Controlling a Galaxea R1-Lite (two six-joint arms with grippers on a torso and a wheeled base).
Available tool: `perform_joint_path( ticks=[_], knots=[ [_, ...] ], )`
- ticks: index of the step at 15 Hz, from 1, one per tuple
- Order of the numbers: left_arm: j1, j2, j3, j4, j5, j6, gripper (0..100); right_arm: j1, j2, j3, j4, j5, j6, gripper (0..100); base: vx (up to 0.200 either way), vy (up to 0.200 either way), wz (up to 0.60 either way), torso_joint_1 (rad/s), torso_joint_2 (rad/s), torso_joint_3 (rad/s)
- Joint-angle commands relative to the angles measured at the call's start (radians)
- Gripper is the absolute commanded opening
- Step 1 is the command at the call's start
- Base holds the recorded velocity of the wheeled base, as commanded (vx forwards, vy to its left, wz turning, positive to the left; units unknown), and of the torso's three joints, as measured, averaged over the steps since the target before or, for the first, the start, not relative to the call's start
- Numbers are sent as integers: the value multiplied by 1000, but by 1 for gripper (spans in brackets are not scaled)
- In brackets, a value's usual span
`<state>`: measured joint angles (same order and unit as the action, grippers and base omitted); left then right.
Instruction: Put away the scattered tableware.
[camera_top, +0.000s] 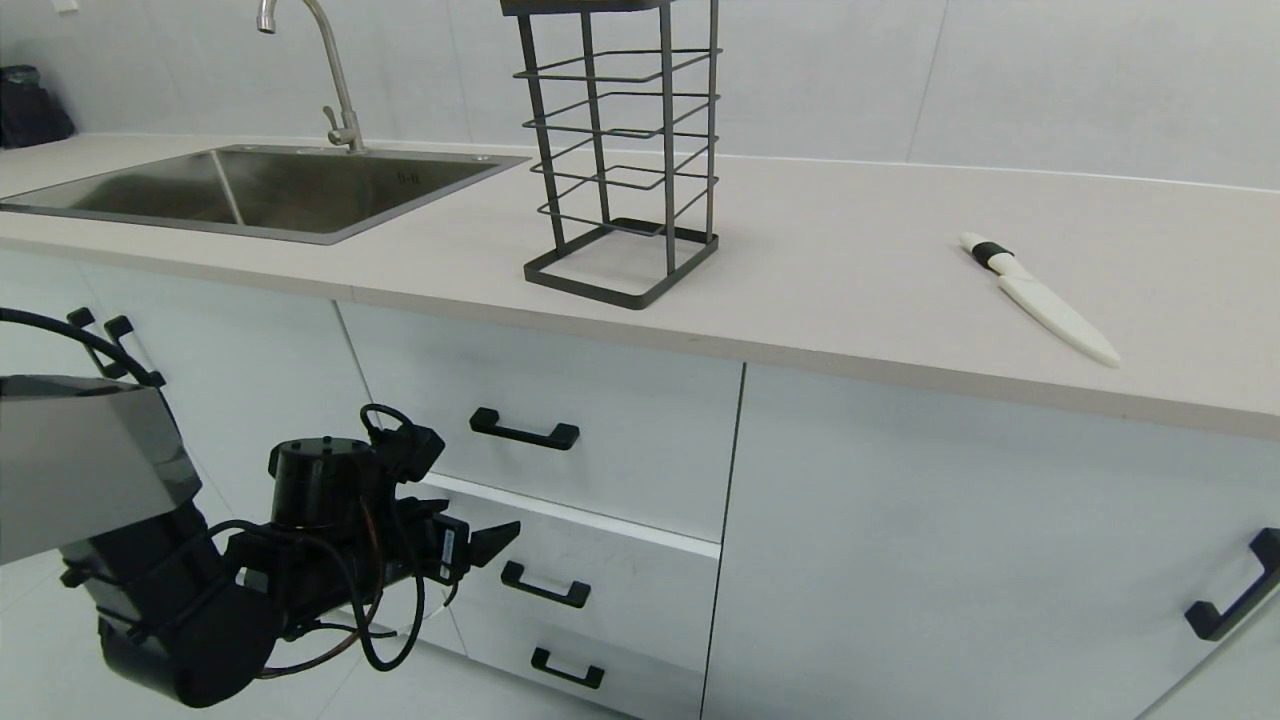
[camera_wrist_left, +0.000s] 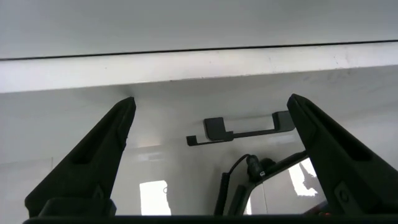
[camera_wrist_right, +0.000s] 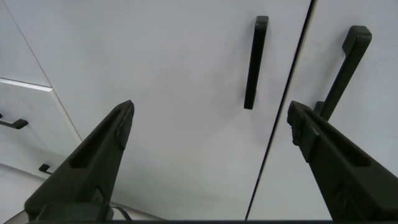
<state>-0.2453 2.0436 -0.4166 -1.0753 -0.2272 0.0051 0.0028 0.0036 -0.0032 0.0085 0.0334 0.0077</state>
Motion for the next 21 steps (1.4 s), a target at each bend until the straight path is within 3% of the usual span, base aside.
perform_joint_path(
  ticks=[1,8,10,11,12,13,16,20,21],
  knots=[
    [0,7,-11,-2,0,-1,100,0,1,0,1,0,0,100,0,0,0,0,0,0],
    [-3,40,-53,-2,0,-2,100,0,1,0,1,0,0,100,0,0,0,0,0,0],
    [-9,33,-33,-2,2,-2,100,0,1,0,-1,0,0,100,0,0,0,0,0,0],
    [-15,-20,47,-2,3,-2,100,0,3,0,-1,0,0,100,0,0,0,0,0,0],
    [-15,-20,47,-2,3,-2,100,0,3,0,-1,0,0,100,0,0,0,0,0,0],
    [-15,-172,205,-2,3,1,100,0,1,0,1,0,0,100,0,0,0,0,0,0],
    [-9,-493,417,9,3,4,100,0,1,0,-1,0,0,100,0,0,0,0,0,0],
    [57,-973,417,100,12,36,100,0,1,0,-1,0,0,100,0,0,0,0,0,0],
    [110,-1114,417,100,11,39,100,0,1,0,-1,0,0,100,0,0,0,0,0,0]
  ],
)
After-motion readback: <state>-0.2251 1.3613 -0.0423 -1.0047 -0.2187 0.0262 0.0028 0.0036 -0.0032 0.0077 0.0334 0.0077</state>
